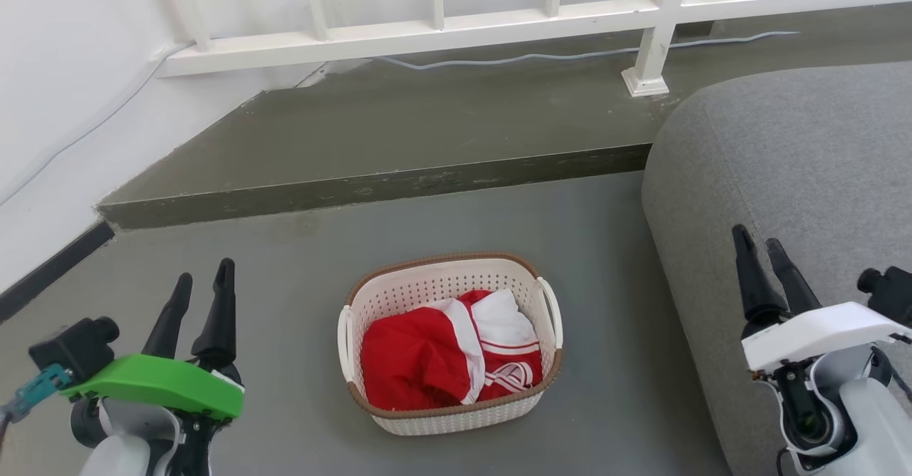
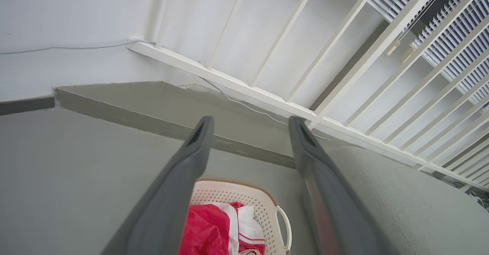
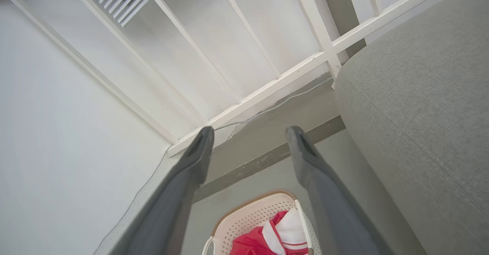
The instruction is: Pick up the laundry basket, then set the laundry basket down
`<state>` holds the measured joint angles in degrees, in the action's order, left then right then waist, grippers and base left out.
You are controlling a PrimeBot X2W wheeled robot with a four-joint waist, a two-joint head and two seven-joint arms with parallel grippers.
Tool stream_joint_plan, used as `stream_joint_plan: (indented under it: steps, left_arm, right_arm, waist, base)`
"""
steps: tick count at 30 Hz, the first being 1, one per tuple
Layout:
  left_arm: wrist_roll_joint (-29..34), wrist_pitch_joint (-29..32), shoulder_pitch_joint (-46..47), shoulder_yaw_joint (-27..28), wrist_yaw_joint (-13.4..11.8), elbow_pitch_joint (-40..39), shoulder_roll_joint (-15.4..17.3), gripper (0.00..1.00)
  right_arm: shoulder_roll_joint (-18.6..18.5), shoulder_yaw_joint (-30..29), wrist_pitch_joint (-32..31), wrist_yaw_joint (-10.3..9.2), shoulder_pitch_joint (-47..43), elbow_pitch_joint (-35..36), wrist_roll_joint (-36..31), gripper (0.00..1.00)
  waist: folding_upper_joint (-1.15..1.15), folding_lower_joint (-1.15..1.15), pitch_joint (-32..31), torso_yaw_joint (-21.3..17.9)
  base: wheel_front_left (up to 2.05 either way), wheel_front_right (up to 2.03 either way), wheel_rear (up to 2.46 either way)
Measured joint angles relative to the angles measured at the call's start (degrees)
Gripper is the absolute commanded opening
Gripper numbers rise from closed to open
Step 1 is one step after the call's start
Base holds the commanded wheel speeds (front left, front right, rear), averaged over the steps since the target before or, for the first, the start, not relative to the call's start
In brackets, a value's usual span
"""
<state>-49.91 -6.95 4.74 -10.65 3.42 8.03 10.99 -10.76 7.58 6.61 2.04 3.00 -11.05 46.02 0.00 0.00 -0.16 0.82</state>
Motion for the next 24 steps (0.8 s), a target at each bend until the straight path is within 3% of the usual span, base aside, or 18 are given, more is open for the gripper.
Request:
stream_joint_plan:
  steps: [24]
  left_arm:
    - [16.7,-4.0,-0.5,-5.0,-4.7,-0.3,-0.7,1.00]
  right_arm:
    - [-0.6,6.5,4.1,-4.35,0.0,-0.6,-19.1,1.00]
  waist:
    - [0.00,0.00,0.1,0.3]
  base:
    - [0.00,0.00,0.00]
